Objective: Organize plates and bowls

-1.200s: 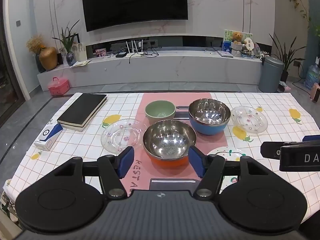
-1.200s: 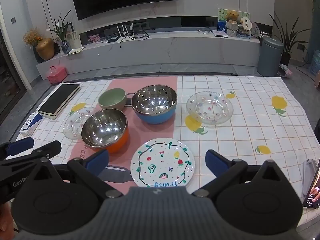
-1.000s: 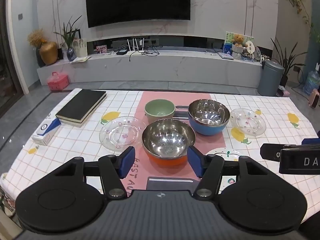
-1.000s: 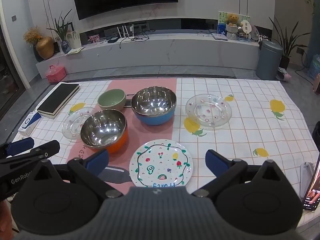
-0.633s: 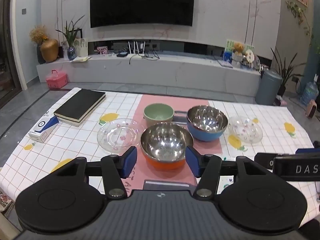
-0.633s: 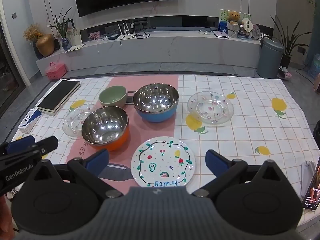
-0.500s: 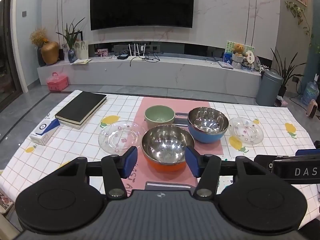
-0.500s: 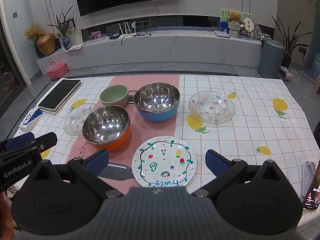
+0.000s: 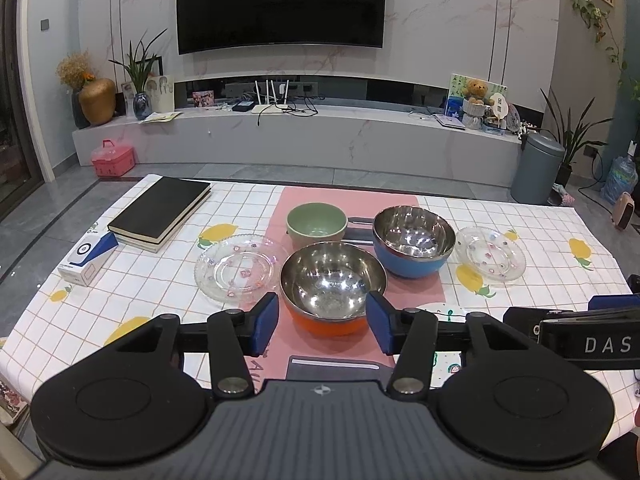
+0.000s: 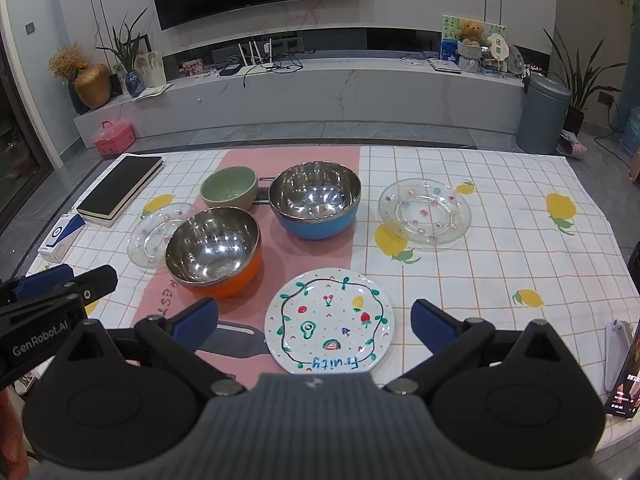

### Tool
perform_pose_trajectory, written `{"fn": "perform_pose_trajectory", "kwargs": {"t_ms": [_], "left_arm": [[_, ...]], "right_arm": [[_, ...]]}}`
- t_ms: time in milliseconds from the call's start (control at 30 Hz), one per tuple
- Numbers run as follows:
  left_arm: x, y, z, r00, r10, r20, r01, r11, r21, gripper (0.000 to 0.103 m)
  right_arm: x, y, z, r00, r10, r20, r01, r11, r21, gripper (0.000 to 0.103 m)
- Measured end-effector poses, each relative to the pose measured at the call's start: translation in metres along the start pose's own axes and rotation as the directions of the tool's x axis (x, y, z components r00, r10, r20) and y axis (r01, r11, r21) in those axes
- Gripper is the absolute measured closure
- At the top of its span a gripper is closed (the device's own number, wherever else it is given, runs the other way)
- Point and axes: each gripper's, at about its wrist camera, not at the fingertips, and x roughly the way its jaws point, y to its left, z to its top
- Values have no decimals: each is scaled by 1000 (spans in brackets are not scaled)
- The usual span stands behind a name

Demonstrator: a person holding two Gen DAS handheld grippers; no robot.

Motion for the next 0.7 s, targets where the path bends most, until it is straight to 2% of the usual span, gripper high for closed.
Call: {"fn": "perform_pose_trajectory", "kwargs": {"t_ms": [700], "left_arm": [[0,-1,3,1000,-5,-16,5,1000,-1,43]], "right_arm": [[2,0,-1,1000,6,-6,-6,1000,-1,3]]}}
